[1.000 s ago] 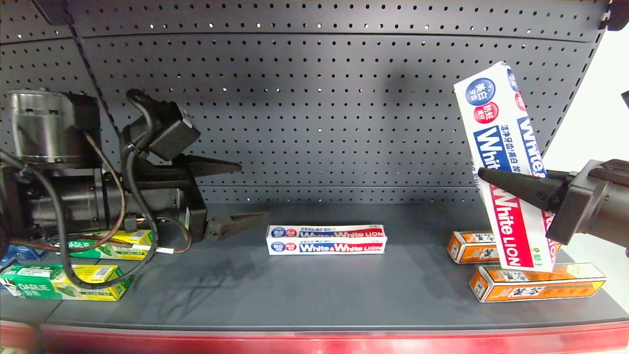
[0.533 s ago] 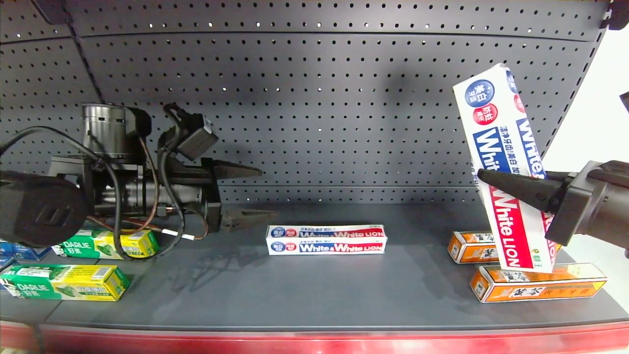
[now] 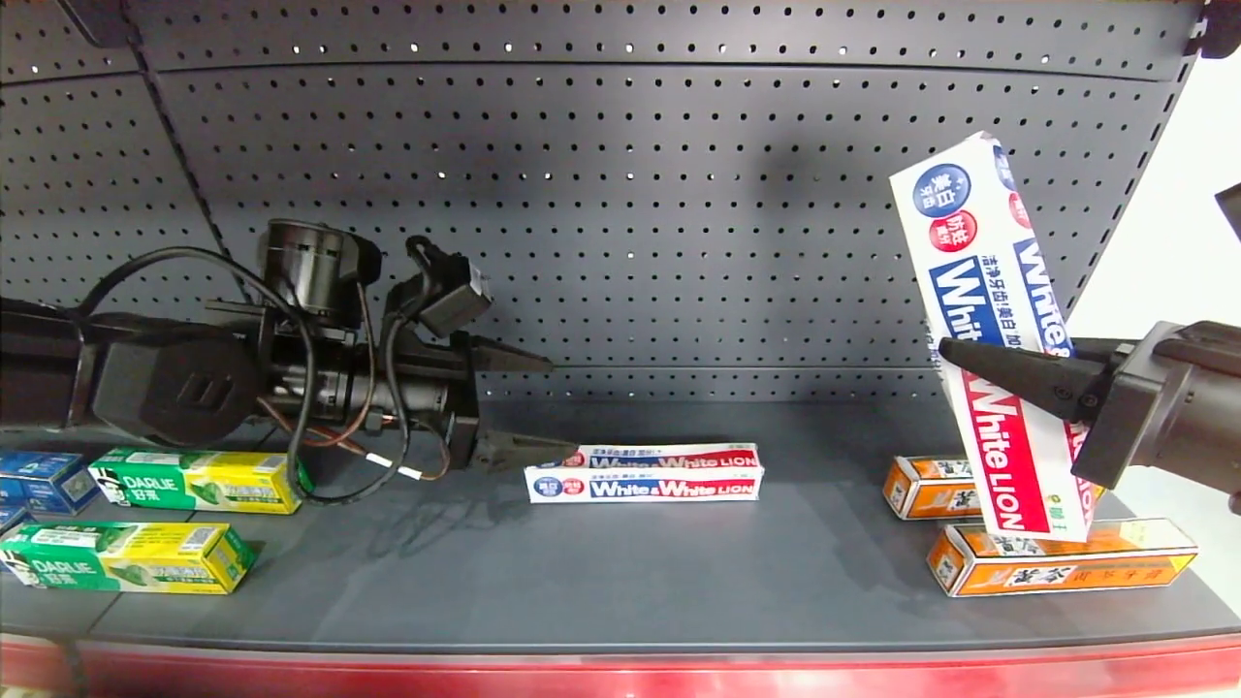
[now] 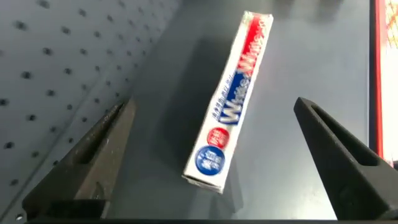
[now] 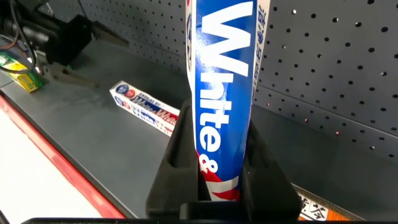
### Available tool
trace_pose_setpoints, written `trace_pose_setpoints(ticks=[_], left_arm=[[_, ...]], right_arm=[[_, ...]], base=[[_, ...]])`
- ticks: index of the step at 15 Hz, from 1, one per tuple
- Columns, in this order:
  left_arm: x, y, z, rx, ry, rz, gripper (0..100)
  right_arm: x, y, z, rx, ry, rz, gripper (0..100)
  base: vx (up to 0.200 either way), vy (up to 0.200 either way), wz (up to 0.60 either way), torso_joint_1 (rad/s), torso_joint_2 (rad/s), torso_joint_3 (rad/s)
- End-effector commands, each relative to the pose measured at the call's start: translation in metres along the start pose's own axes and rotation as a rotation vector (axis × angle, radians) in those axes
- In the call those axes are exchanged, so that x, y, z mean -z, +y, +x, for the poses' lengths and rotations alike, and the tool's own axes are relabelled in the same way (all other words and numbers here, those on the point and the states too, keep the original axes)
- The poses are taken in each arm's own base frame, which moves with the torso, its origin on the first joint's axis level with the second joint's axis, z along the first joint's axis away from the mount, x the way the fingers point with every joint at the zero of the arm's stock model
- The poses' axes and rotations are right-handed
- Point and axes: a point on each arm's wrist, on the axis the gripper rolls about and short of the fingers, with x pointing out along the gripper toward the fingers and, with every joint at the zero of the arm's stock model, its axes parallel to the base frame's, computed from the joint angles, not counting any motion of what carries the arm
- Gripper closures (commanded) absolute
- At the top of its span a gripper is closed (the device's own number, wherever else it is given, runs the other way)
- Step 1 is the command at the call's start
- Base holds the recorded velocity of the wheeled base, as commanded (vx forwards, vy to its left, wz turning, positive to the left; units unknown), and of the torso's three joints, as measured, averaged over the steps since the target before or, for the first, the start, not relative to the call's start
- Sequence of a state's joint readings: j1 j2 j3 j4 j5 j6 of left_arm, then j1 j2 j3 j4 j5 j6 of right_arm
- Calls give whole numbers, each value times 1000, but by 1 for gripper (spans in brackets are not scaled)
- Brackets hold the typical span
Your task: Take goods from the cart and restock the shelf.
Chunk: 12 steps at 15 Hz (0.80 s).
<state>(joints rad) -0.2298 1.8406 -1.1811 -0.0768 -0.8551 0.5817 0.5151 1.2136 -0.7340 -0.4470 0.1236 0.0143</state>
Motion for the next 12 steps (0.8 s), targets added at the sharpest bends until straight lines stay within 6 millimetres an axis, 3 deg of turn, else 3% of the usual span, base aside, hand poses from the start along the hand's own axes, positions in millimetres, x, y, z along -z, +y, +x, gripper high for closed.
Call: trace_pose_setpoints(ticks=[1, 5, 9, 12], left_arm=[[-2, -3, -1, 41, 55, 7, 0], [-12, 8, 1, 39, 118, 26, 0], [0, 9, 12, 80, 151, 35, 0], [-1, 13, 19, 102, 166, 73, 0]], right_arm=[[0, 0, 1, 1, 1, 0, 100], [2, 0, 0, 2, 7, 2, 100], [5, -3, -3, 19, 11, 2, 100], [5, -4, -2, 22, 13, 2, 100]], base=[[0, 0, 0, 0, 0, 0], [0, 0, 0, 0, 0, 0], [0, 0, 0, 0, 0, 0], [0, 0, 0, 0, 0, 0]])
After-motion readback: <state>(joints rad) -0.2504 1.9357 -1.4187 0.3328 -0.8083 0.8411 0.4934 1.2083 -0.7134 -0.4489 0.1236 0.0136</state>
